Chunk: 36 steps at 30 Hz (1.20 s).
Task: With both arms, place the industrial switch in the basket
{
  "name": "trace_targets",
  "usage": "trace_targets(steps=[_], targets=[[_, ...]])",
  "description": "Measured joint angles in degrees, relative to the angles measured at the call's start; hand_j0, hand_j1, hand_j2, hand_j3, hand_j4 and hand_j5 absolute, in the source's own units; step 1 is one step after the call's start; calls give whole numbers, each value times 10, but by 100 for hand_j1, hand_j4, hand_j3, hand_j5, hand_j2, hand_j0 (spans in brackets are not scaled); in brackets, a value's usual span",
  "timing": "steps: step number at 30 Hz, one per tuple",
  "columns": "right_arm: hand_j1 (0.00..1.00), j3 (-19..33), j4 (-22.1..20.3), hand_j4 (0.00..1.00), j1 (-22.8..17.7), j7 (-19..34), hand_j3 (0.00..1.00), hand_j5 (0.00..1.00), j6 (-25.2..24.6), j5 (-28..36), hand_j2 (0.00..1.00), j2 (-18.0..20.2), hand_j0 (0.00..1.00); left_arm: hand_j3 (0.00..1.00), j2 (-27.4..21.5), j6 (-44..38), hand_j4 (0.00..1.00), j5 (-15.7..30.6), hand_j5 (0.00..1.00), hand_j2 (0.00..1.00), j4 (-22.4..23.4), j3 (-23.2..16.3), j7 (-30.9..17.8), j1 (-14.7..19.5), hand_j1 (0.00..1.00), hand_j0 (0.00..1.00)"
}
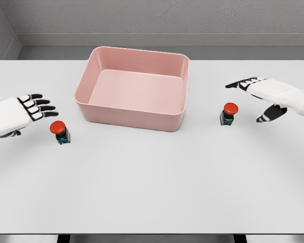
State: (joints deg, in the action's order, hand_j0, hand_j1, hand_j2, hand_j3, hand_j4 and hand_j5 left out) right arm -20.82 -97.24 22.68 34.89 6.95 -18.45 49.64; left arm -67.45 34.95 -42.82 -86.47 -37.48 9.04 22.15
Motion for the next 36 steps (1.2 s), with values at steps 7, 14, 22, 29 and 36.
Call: trace_targets(steps=[7,14,22,29,36], targets=[[100,-28,38,100,51,1,100,100,-7,-8,100,-14,100,100,45,0,100,-13,100,100,-1,-4,-8,12,100,100],[100,-52,60,100,52,1,100,100,-8,-9,100,-32,100,100,77,0,100,-35,100,100,-3,-12,-22,13,100,100],[100,-74,63,100,52,1,100,100,-8,-9,100,-41,100,93,80,0,93,-43,93,93,-5,-20,-32,15,93,93],[90,-90,65,90,52,1,90,90,-8,-10,90,-42,90,75,78,0,75,-51,75,75,-6,-22,-34,15,75,75],[78,-94,66,78,51,1,78,78,-8,-14,78,-41,78,58,77,0,58,-56,58,58,-7,-24,-47,15,58,58]])
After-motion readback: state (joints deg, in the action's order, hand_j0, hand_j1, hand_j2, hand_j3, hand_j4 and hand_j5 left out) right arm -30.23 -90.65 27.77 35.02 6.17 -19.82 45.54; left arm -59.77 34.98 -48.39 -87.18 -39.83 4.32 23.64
